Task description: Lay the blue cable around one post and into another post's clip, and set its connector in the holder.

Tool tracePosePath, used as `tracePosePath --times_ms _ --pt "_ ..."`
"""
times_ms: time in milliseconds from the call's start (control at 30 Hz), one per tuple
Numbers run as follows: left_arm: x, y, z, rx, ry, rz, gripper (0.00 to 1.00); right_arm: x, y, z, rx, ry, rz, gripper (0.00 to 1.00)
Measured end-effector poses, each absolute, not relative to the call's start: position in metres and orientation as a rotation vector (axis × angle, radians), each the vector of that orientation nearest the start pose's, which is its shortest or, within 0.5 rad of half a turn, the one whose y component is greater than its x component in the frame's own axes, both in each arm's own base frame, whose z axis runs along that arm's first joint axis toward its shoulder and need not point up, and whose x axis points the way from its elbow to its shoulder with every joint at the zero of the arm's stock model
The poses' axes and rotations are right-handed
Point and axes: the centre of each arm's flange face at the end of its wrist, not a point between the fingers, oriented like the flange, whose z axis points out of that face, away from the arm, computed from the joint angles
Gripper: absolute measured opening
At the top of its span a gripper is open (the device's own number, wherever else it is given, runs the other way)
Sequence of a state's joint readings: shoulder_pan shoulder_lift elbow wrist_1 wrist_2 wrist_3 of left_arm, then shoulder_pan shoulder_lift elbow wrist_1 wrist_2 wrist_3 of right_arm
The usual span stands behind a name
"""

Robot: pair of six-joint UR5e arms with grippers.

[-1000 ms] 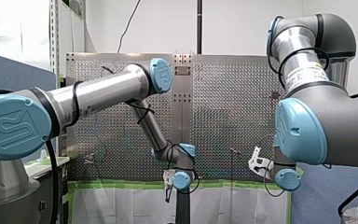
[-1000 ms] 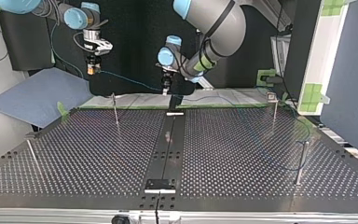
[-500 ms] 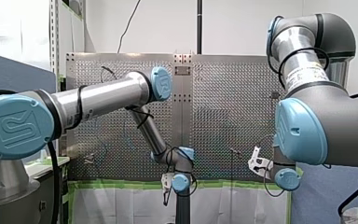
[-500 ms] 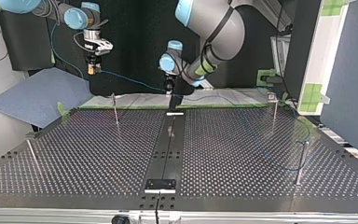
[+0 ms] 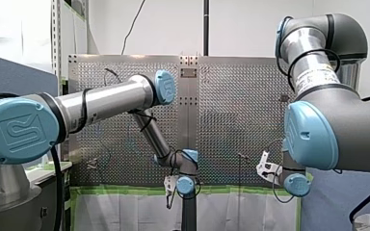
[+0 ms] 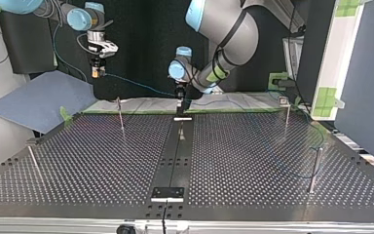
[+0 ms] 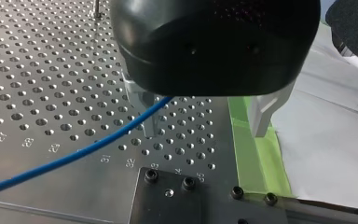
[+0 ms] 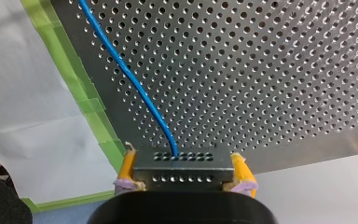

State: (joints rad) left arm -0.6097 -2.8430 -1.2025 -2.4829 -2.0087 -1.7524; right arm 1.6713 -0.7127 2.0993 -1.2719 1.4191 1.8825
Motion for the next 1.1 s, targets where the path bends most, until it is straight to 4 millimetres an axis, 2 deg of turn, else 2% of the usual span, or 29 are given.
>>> tracePosePath --times_ms 33,67,100,133,167,333,433,467,533,567,633,700,733,767,1033,1100 --pt "0.532 -0.482 -0.139 0.074 1.794 -0.168 0.52 0.196 -0.463 -0.055 1.335 -1.441 1.544 0.0" --pt "0.532 -0.482 -0.139 0.074 1.793 -0.168 0.24 0.196 -0.463 -0.055 1.335 -1.44 1.544 0.0" --pt "0.532 -0.483 -0.139 0.076 1.793 -0.17 0.13 0.196 -0.463 -0.055 1.335 -1.44 1.544 0.0" --pt "0.532 -0.483 -0.139 0.078 1.794 -0.173 0.13 0.196 -0.463 -0.055 1.335 -1.44 1.544 0.0" --pt "0.531 -0.483 -0.139 0.082 1.794 -0.177 0.05 0.196 -0.463 -0.055 1.335 -1.44 1.544 0.0" --pt "0.531 -0.487 -0.14 0.11 1.798 -0.208 0.05 0.196 -0.463 -0.055 1.334 -1.441 1.543 0.0" --pt "0.53 -0.489 -0.139 0.127 1.8 -0.229 0.07 0.195 -0.464 -0.055 1.331 -1.442 1.544 0.0" --pt "0.53 -0.49 -0.14 0.133 1.801 -0.235 0.11 0.195 -0.465 -0.055 1.329 -1.442 1.545 0.0" --pt "0.529 -0.491 -0.14 0.148 1.806 -0.248 0.11 0.194 -0.467 -0.054 1.326 -1.442 1.546 0.0" --pt "0.529 -0.491 -0.141 0.155 1.809 -0.252 0.15 0.194 -0.469 -0.054 1.324 -1.442 1.546 0.0" --pt "0.528 -0.492 -0.141 0.168 1.814 -0.262 0.15 0.193 -0.471 -0.054 1.324 -1.443 1.545 0.0" --pt "0.528 -0.492 -0.141 0.173 1.817 -0.267 0.07 0.194 -0.472 -0.054 1.324 -1.443 1.544 0.0" --pt "0.528 -0.492 -0.141 0.175 1.818 -0.268 0.07 0.194 -0.472 -0.054 1.324 -1.443 1.544 0.0" --pt "0.527 -0.492 -0.141 0.175 1.818 -0.268 0.0 0.193 -0.472 -0.054 1.325 -1.443 1.544 0.0" --pt "0.527 -0.493 -0.142 0.185 1.82 -0.278 0.0 0.193 -0.473 -0.053 1.324 -1.444 1.544 0.0" --pt "0.528 -0.493 -0.141 0.186 1.82 -0.28 0.09 0.193 -0.474 -0.053 1.322 -1.443 1.546 0.0"
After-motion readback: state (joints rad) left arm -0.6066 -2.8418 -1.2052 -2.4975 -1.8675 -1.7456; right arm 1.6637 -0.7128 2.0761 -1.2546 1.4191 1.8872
